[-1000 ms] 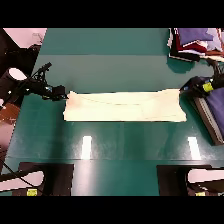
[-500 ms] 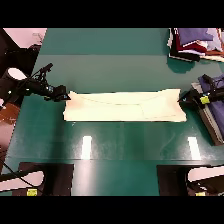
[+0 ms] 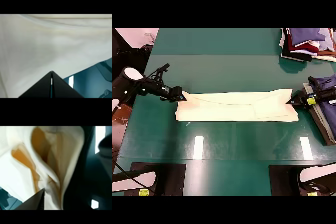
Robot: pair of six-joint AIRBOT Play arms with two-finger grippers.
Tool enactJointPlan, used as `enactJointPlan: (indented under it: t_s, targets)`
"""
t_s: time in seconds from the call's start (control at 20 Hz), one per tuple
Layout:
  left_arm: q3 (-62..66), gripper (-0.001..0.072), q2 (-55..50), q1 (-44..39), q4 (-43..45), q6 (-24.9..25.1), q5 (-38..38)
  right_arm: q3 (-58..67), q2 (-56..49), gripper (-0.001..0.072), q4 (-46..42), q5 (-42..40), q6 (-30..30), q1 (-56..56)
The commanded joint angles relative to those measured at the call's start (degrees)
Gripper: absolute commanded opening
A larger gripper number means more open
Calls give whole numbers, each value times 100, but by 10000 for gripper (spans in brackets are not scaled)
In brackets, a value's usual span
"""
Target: Fold the shirts.
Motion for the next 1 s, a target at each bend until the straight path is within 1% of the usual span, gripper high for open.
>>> enactJointPlan:
  t_s: [0.0,0.05,0.1,0.2,0.3,0.35,0.45,0.55,0.6,0.75,0.85,0.95]
  targets:
    - [7,24,-4,-531,2,-120,461,0,-39,151,-28,-7,-232,144]
    - [7,24,-4,-693,0,-205,616,0,-33,45,-26,0,-238,146]
    - [7,24,-4,-846,-2,-214,730,0,-17,15,-26,13,-240,144]
    - [63,24,-46,-1137,-4,-345,927,0,114,12,-26,85,-238,144]
    - [398,24,-271,-1423,-4,-345,922,0,404,12,-22,155,-186,144]
    - [658,24,-448,-1593,-4,-345,925,2,590,12,4,251,-22,166]
    - [1252,24,-879,-1923,0,-343,920,2,1038,12,341,474,107,227]
    - [1899,24,-1386,-2269,-2,-356,909,22,1478,11,774,476,400,299]
    - [2199,24,-1648,-2437,0,-444,901,114,1637,11,927,494,546,378]
    - [2916,24,-2411,-2905,0,-625,881,769,1919,11,1019,730,944,793]
    - [3082,24,-2769,-3141,0,-662,883,1307,1945,11,1019,951,1198,1134]
    - [3082,24,-2986,-3307,-2,-664,892,1779,1941,11,1016,1001,1388,1491]
